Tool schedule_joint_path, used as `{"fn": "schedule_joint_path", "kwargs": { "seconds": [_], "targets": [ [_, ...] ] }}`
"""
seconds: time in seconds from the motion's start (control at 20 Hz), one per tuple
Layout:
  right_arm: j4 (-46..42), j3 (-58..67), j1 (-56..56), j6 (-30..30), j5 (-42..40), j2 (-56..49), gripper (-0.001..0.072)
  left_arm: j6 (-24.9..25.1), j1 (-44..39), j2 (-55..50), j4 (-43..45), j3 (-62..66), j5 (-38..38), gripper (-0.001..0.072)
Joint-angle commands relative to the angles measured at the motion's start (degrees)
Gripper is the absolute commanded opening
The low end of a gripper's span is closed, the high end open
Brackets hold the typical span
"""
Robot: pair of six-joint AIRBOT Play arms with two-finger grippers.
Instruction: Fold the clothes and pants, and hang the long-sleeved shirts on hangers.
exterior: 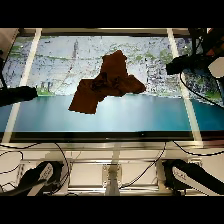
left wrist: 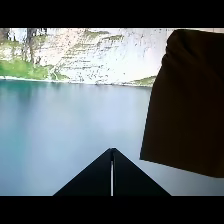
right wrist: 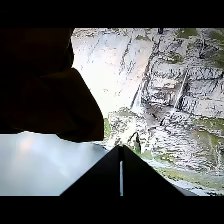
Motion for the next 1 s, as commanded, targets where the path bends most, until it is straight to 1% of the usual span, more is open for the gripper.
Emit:
{"fn": "schedule_joint_path", "kwargs": {
  "seconds": [0.0,0.05,0.1,0.15,0.2,0.25,0.35,0.45,0.65,0.75,0.8,0.85,0.9,0.95],
  "targets": [
    [1.49,0.00,0.07,0.00,0.02,0.00,0.0007,0.02,0.00,-2.21,-2.78,-0.02,0.02,0.0016],
    [2.14,0.00,0.07,0.00,0.00,-0.02,0.0007,0.02,-0.09,-3.34,-4.39,-0.02,-0.02,0.0025],
    [2.43,0.00,0.07,0.00,-0.04,-0.04,0.0007,0.07,-0.42,-4.70,-5.95,-0.02,0.04,0.0123],
    [2.40,0.00,0.04,0.00,-0.11,-0.07,0.0007,0.09,-0.96,-6.10,-6.43,-0.02,0.13,0.0473],
    [2.40,0.00,0.04,0.00,-0.09,-0.07,0.0008,0.55,-1.99,-7.87,-6.86,-0.02,1.46,0.0708],
    [2.40,0.00,0.07,0.00,-0.07,-0.07,0.0007,2.43,-3.10,-9.68,-7.54,0.00,2.99,0.0673],
    [2.38,0.00,0.04,-0.02,-0.11,-0.07,0.0007,8.37,-6.36,-14.14,-8.72,0.61,5.11,0.0672],
    [2.36,0.00,0.04,-0.04,-0.11,-0.07,0.0007,8.94,-10.12,-19.98,-8.76,2.84,5.70,0.0635],
    [2.29,0.00,0.04,-0.11,-0.22,-0.07,0.0007,8.92,-14.38,-33.29,-11.41,13.27,5.07,0.0635],
    [2.23,0.00,0.04,-0.13,-0.35,-0.07,0.0008,9.16,-14.64,-39.95,-15.63,19.96,1.44,0.0635],
    [2.25,0.00,0.04,-0.13,-0.57,-0.07,0.0007,9.18,-14.67,-43.36,-16.22,23.54,-0.85,0.0635],
    [2.25,0.00,0.04,-0.11,-0.85,-0.07,0.0008,9.92,-14.80,-46.31,-16.20,26.60,-2.69,0.0634],
    [2.27,0.00,0.04,-0.11,-1.27,-0.07,0.0008,11.87,-14.80,-48.85,-16.20,29.22,-3.74,0.0635],
    [2.29,0.00,0.04,-0.11,-1.64,-0.07,0.0007,13.03,-14.78,-51.23,-16.17,31.67,-3.89,0.0592]
  ]
}}
